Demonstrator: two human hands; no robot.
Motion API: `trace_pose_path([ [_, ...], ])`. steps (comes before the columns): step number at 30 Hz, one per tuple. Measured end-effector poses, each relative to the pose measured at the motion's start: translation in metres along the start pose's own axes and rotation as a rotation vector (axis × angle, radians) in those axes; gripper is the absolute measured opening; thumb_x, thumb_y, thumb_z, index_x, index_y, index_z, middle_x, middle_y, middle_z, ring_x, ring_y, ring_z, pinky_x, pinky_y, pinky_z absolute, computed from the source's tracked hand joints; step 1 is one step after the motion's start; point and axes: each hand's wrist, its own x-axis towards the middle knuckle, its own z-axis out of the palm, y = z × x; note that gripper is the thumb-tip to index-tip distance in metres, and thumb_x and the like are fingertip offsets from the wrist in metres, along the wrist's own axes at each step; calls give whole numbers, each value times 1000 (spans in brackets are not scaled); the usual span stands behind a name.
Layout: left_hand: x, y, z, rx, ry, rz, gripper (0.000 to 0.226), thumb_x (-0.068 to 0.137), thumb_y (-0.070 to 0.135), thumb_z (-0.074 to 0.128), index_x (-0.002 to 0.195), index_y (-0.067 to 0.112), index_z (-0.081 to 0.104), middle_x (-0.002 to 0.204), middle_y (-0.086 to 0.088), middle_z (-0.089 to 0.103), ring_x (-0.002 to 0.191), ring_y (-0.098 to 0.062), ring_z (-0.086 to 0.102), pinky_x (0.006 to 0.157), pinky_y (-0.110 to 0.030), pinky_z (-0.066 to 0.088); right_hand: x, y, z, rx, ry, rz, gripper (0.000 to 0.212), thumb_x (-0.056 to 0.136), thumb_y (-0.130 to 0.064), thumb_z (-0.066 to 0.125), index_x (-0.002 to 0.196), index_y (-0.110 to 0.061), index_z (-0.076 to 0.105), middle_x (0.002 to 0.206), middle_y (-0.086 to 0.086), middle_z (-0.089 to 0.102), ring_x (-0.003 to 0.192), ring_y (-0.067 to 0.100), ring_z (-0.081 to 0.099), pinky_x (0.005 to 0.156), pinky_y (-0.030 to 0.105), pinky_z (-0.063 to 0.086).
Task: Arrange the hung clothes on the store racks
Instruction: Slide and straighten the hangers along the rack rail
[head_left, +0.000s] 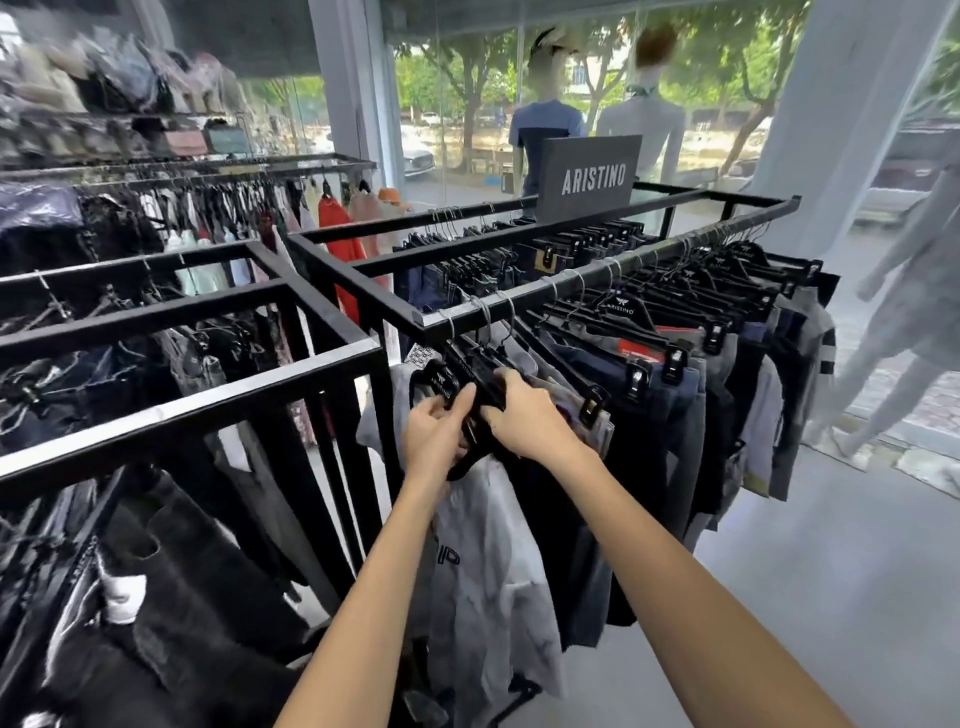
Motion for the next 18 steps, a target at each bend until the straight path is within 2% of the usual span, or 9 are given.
trace_pose_path([
  [2, -2, 3, 0, 52, 35, 56, 35, 84, 54, 69, 74, 22, 58, 56, -2, 55, 47, -13, 51, 50, -29, 44, 5, 3, 1, -51, -25, -39, 38, 99, -20, 50, 134, -8, 55, 130, 23, 62, 126, 40, 52, 99, 37, 41],
  [4, -3, 6, 0, 94, 56, 72, 46, 83, 58, 67, 66, 16, 57, 51, -1, 52, 49, -17, 51, 55, -35, 44, 9, 7, 1, -57, -42, -52, 33, 100, -17, 47, 129, -8, 59, 128, 23, 63, 124, 40, 53, 97, 38, 42],
  [7, -6, 11, 2, 98, 65, 73, 48, 85, 55, 67, 65, 13, 56, 51, -4, 52, 47, -19, 50, 54, -35, 45, 14, 14, 1, -58, -60, -41, 35, 101, -19, 46, 133, -10, 56, 129, 25, 61, 124, 42, 53, 96, 40, 44],
  [11, -11, 16, 4, 120, 63, 67, 46, 85, 54, 67, 69, 12, 61, 50, -4, 57, 46, -19, 55, 51, -33, 48, 22, 22, 4, -53, -64, -49, 33, 100, -23, 47, 128, -8, 57, 128, 28, 60, 123, 44, 52, 97, 43, 44],
  [14, -11, 17, 7, 143, 45, 56, 41, 87, 53, 65, 82, 12, 66, 53, -5, 60, 46, -17, 57, 50, -28, 49, 22, 26, 8, -33, -75, -75, 28, 101, -20, 45, 121, -5, 55, 121, 29, 62, 118, 46, 55, 91, 43, 45],
  [18, -9, 15, 9, 135, 26, 38, 39, 87, 52, 66, 92, 14, 65, 55, -6, 60, 48, -17, 58, 51, -29, 50, 22, 28, 13, -17, -66, -88, 25, 100, -20, 41, 118, -7, 53, 118, 29, 62, 115, 47, 55, 89, 45, 45],
])
